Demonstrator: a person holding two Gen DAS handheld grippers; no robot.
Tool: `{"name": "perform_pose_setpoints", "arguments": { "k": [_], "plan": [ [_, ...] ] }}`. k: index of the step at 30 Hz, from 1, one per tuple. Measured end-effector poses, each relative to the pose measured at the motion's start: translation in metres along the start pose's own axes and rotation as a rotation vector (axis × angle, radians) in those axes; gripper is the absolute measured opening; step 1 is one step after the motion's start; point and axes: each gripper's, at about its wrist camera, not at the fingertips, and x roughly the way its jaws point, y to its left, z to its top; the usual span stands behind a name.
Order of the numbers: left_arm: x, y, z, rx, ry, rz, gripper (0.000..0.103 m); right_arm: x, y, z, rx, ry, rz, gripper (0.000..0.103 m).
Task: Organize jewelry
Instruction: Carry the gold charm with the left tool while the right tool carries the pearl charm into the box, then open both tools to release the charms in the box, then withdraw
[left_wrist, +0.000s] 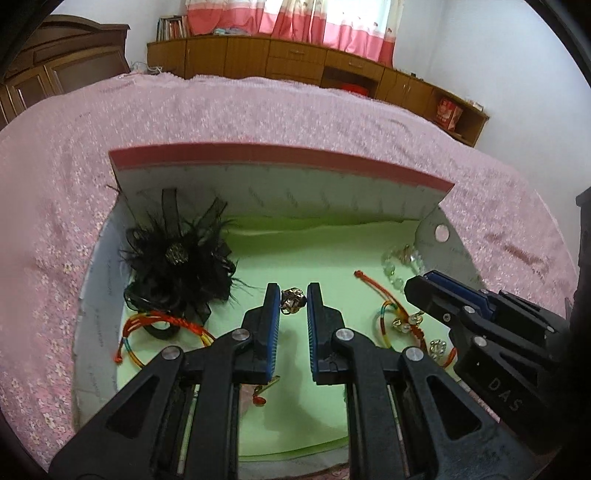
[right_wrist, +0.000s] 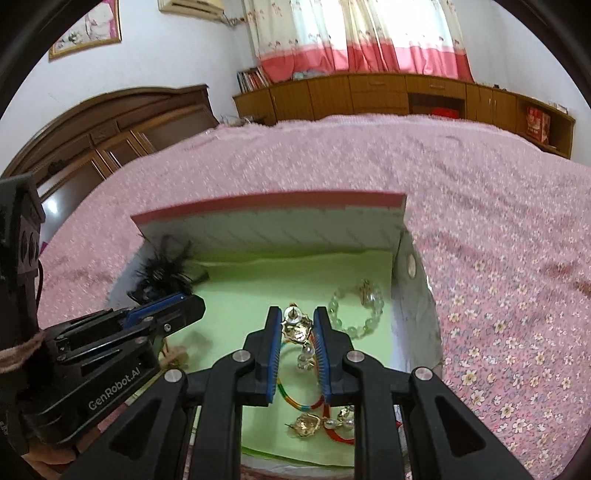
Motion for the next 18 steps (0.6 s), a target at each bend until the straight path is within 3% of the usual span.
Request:
{"name": "perform_pose_setpoints", "arguments": {
  "k": [9, 11, 18],
  "plan": [
    [0.008, 0.0, 0.001, -0.005, 0.055, -0.013, 0.011, 0.009, -0.004, -0.001, 0.012, 0.055, -0.015, 0.024],
    [0.006, 0.0, 0.002, -0.01, 0.055, -0.011, 0.02, 0.005, -0.004, -0.001, 0.013, 0.044, -0.005, 0.031],
    [-0.021, 0.001, -0.001, 0.007, 0.011, -0.01, 0.024, -0.014, -0.003, 0.002, 0.016, 0.013, 0.015, 0.034]
  ]
}}
